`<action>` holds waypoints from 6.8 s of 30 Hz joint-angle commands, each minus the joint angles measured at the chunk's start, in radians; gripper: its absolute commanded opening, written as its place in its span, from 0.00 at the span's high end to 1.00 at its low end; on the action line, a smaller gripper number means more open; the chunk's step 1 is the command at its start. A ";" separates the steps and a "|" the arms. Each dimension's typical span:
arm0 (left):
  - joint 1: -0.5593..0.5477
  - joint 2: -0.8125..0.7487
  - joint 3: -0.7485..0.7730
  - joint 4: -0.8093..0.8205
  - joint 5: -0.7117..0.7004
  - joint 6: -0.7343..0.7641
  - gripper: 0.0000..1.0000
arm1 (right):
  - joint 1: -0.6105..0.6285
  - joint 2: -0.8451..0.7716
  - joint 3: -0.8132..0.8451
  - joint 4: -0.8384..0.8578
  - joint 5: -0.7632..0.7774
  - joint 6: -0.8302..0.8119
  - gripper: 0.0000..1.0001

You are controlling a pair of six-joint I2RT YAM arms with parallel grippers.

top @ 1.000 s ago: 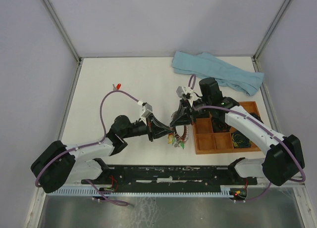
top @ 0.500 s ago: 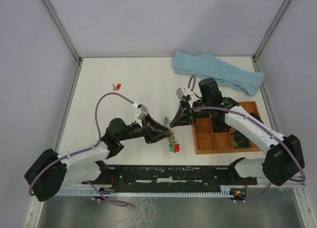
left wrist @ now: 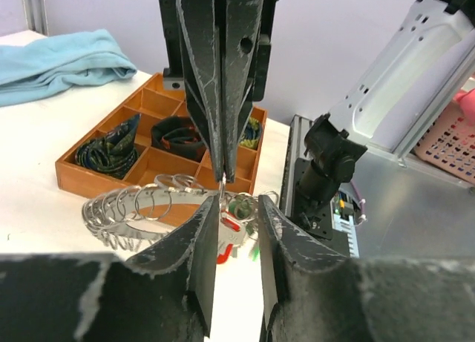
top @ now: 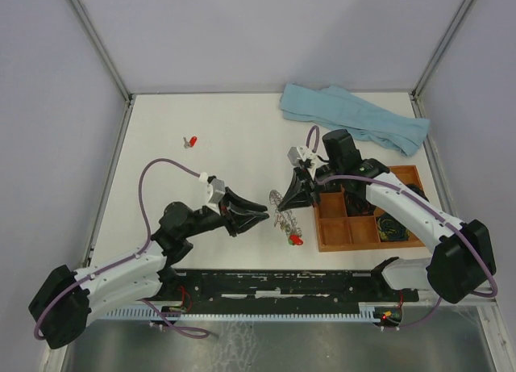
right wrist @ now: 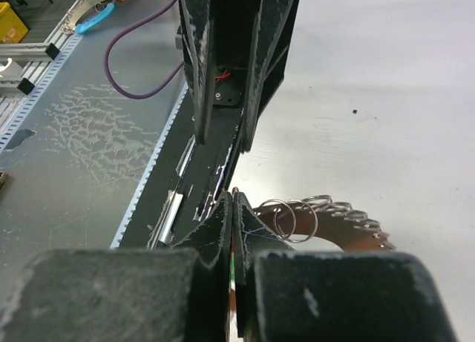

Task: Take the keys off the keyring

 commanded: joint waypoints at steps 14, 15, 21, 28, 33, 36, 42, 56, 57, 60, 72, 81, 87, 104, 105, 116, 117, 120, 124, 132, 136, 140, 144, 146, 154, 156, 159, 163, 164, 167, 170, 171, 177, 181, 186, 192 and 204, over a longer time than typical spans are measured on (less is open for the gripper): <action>-0.003 0.209 0.080 0.170 0.118 0.012 0.70 | 0.002 -0.012 0.058 0.010 -0.069 -0.026 0.99; -0.003 0.211 0.083 0.171 0.121 0.011 0.70 | 0.003 -0.013 0.058 0.009 -0.069 -0.026 0.99; -0.003 0.234 0.090 0.192 0.134 -0.004 0.71 | 0.003 -0.012 0.057 0.009 -0.070 -0.026 0.99; -0.005 0.248 0.095 0.196 0.140 -0.010 0.73 | 0.005 -0.012 0.059 0.009 -0.071 -0.025 0.99; -0.008 0.259 0.105 0.193 0.154 -0.011 0.77 | 0.004 -0.012 0.059 0.009 -0.070 -0.025 0.99; -0.008 0.267 0.108 0.190 0.158 -0.010 0.77 | 0.005 -0.010 0.059 0.009 -0.070 -0.026 0.99; -0.009 0.275 0.115 0.172 0.160 -0.003 0.83 | 0.005 -0.010 0.060 0.009 -0.067 -0.025 0.99; -0.009 0.160 0.235 -0.316 0.088 0.131 0.97 | 0.006 0.006 0.148 -0.323 0.059 -0.310 0.79; -0.009 0.150 0.261 -0.387 0.079 0.149 0.97 | 0.006 0.014 0.173 -0.389 0.081 -0.369 0.74; -0.010 0.136 0.352 -0.595 0.044 0.195 0.97 | 0.006 0.038 0.252 -0.577 0.147 -0.526 0.62; -0.023 0.299 0.812 -1.287 -0.043 0.333 0.97 | 0.005 -0.010 0.273 -0.567 0.299 -0.545 0.44; -0.034 0.484 1.058 -1.506 0.044 0.408 0.97 | 0.001 -0.070 0.083 -0.123 0.170 -0.189 0.46; -0.035 0.563 1.183 -1.637 0.077 0.452 0.97 | 0.002 -0.051 0.031 -0.011 0.085 -0.108 0.55; -0.034 0.647 1.319 -1.760 0.106 0.500 0.97 | 0.004 -0.047 0.005 0.133 0.015 0.057 0.73; -0.035 0.648 1.319 -1.759 0.109 0.501 0.97 | 0.004 -0.046 0.005 0.136 0.013 0.061 0.75; -0.036 0.654 1.322 -1.754 0.122 0.500 0.97 | 0.003 -0.015 0.019 0.153 -0.019 0.117 0.99; -0.036 0.648 1.317 -1.742 0.120 0.493 0.97 | 0.003 -0.014 0.019 0.154 -0.019 0.120 0.99; -0.035 0.617 1.282 -1.672 0.115 0.462 0.89 | 0.003 -0.015 0.022 0.156 -0.030 0.126 0.99; -0.034 0.529 1.173 -1.520 0.095 0.384 0.73 | 0.003 -0.023 0.021 0.162 -0.039 0.134 0.99; -0.034 0.225 0.838 -1.117 -0.039 0.215 0.53 | 0.004 -0.018 0.020 0.164 -0.059 0.134 0.99; -0.034 0.008 0.609 -0.847 -0.117 0.168 0.51 | 0.004 -0.013 0.023 0.132 -0.073 0.094 0.99; -0.033 -0.148 0.322 -0.553 -0.141 0.113 0.53 | 0.004 -0.006 0.065 -0.046 -0.096 -0.080 0.99; -0.034 -0.199 0.149 -0.314 -0.139 0.063 0.58 | 0.003 0.001 0.109 -0.211 -0.098 -0.251 0.99; -0.035 -0.182 0.111 -0.234 -0.127 0.049 0.60 | 0.003 0.002 0.111 -0.230 -0.098 -0.279 0.99; -0.035 -0.033 0.088 -0.056 -0.059 -0.003 0.65 | 0.004 0.009 0.112 -0.244 -0.099 -0.297 0.99; -0.034 -0.010 0.088 -0.024 -0.035 -0.014 0.66 | 0.004 0.009 0.112 -0.248 -0.099 -0.300 0.99; -0.035 0.010 0.092 -0.014 -0.005 -0.015 0.67 | 0.003 0.007 0.114 -0.253 -0.101 -0.306 0.99; -0.035 0.013 0.093 -0.044 0.037 0.001 0.66 | 0.003 0.007 0.118 -0.266 -0.105 -0.317 0.99; -0.033 0.014 0.091 -0.053 0.045 0.007 0.66 | 0.003 0.005 0.119 -0.269 -0.107 -0.319 0.99; -0.035 0.037 0.086 -0.065 0.058 0.012 0.65 | 0.004 0.004 0.120 -0.274 -0.109 -0.322 0.99; -0.034 0.077 0.085 -0.042 0.088 -0.003 0.64 | 0.004 0.004 0.120 -0.276 -0.109 -0.324 0.99; -0.034 0.090 0.088 -0.032 0.098 -0.009 0.65 | 0.005 0.004 0.122 -0.275 -0.109 -0.324 0.99; -0.035 0.126 0.102 -0.028 0.118 -0.014 0.66 | 0.003 0.004 0.122 -0.277 -0.108 -0.324 0.99; -0.034 0.127 0.103 -0.034 0.126 -0.011 0.74 | 0.004 0.004 0.123 -0.279 -0.110 -0.326 0.99; -0.034 0.136 0.108 -0.041 0.143 -0.009 0.88 | 0.003 0.004 0.122 -0.280 -0.111 -0.326 0.99; -0.035 0.145 0.117 -0.053 0.159 -0.008 0.97 | 0.003 0.002 0.124 -0.281 -0.112 -0.328 0.99; -0.034 0.157 0.121 -0.129 0.162 -0.027 0.97 | 0.003 0.001 0.130 -0.310 -0.104 -0.350 0.99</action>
